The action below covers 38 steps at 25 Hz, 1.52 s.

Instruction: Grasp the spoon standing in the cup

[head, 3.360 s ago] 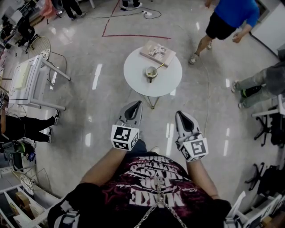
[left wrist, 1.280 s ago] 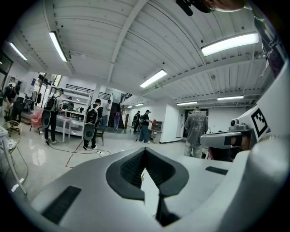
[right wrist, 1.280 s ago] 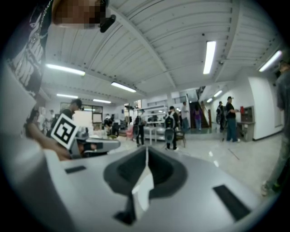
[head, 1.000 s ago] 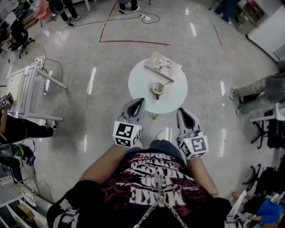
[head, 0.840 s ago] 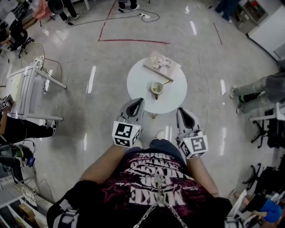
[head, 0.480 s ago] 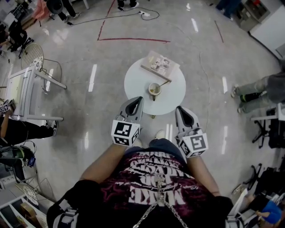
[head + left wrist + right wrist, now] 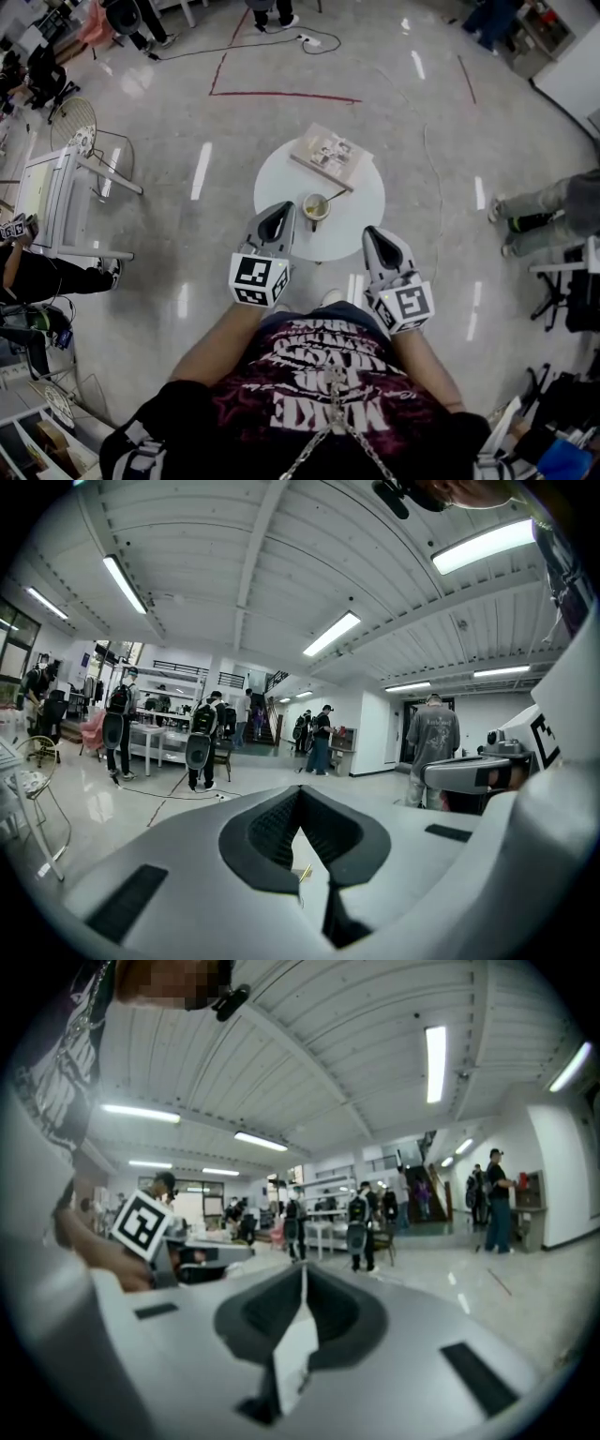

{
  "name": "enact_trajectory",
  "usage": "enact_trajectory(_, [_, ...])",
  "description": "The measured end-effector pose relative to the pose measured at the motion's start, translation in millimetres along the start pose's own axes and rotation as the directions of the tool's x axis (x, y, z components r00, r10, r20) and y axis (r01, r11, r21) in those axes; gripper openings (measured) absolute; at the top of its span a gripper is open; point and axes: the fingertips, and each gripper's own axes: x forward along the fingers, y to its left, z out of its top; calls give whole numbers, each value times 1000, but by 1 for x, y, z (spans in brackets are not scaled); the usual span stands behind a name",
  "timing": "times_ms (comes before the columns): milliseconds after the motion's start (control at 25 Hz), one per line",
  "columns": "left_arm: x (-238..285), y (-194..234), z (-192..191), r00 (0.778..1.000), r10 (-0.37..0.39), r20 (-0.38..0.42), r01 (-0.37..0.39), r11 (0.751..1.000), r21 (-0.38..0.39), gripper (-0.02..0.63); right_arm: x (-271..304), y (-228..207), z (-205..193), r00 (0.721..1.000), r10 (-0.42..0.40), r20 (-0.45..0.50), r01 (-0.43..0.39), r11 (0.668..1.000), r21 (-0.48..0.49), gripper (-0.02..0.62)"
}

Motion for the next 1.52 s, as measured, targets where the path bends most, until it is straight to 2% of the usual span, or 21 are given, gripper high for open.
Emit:
enact_trajectory(560, [24,-14,5,990,139,-1,-139,990,-10,25,16,-49,2,991,132,-21,-131,991,13,36])
enact_trajectory(960, [21,-14,-8,983,180,-31,-180,984,-14,25,22,-67,-8,989,143,-32,-141,989,46,35])
enact_trajectory(1200, [22,3,-14,985,164,-52,-166,986,-27,25,33,-58,-15,990,134,-51,-131,990,52,35])
enact_trajectory(1520, [56,12,0,997,76,-34,-77,997,-26,25,50,-63,-4,996,78,-54,-75,996,47,35])
